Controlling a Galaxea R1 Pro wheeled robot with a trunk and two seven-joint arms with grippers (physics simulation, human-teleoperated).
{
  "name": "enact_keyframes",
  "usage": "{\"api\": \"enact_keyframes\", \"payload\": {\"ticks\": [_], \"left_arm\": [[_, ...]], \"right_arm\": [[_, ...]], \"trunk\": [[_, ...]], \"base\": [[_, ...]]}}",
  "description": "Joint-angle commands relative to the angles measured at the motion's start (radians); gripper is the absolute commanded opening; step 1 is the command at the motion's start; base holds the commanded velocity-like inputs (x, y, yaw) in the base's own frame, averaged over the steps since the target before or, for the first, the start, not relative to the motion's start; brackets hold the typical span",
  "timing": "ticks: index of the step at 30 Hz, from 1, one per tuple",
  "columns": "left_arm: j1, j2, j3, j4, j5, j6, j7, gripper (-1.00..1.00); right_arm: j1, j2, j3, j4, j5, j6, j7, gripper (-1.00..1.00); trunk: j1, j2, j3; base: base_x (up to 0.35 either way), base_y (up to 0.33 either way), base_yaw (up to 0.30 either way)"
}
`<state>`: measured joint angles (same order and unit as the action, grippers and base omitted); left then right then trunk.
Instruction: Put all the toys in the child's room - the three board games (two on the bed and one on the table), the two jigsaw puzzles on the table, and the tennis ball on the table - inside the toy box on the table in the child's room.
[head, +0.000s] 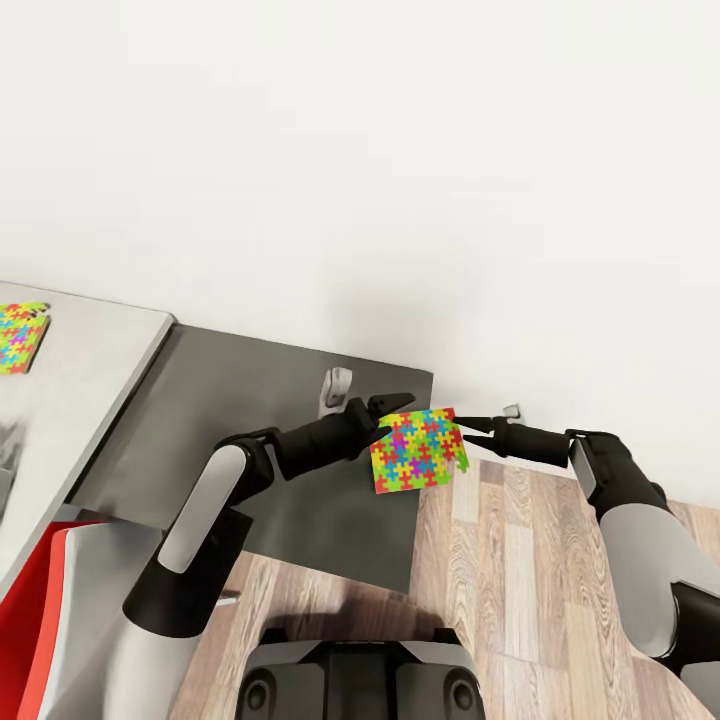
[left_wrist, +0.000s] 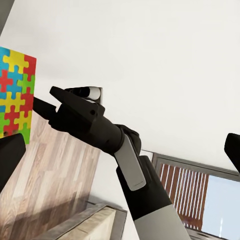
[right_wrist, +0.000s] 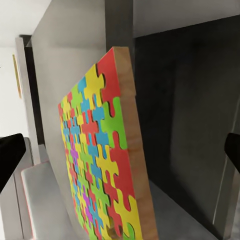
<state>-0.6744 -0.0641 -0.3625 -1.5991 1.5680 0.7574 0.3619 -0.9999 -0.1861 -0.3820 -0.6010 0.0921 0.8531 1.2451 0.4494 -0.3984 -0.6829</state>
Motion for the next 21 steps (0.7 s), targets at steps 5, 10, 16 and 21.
{"api": "enact_keyframes", "payload": {"ticks": [5,10,16,21], "left_arm": [[-0.001,-0.001,0.001,-0.001,0.01,0.001,0.011,1.0],[-0.001,-0.001,0.001,-0.001,0.01,0.001,0.011,1.0],[-0.001,-0.001,0.001,-0.001,0.009,0.001,0.011,1.0],[-0.001,-0.002,0.001,-0.001,0.009,0.001,0.011,1.0]], "right_arm": [[0.001,0.004,-0.006,0.0,0.008,0.008,0.008,1.0],[0.003,0.006,-0.006,0.0,0.007,0.008,0.008,1.0],[0.006,0.007,-0.006,0.0,0.006,0.009,0.008,1.0],[0.007,0.008,-0.006,0.0,0.007,0.008,0.008,1.0]], "trunk": [[0.001,-0.002,-0.001],[0.001,-0.002,-0.001],[0.001,-0.002,-0.001],[0.001,-0.002,-0.001]], "base": [[0.0,0.0,0.002],[0.0,0.0,0.0],[0.0,0.0,0.0],[0.0,0.0,0.058]]}}
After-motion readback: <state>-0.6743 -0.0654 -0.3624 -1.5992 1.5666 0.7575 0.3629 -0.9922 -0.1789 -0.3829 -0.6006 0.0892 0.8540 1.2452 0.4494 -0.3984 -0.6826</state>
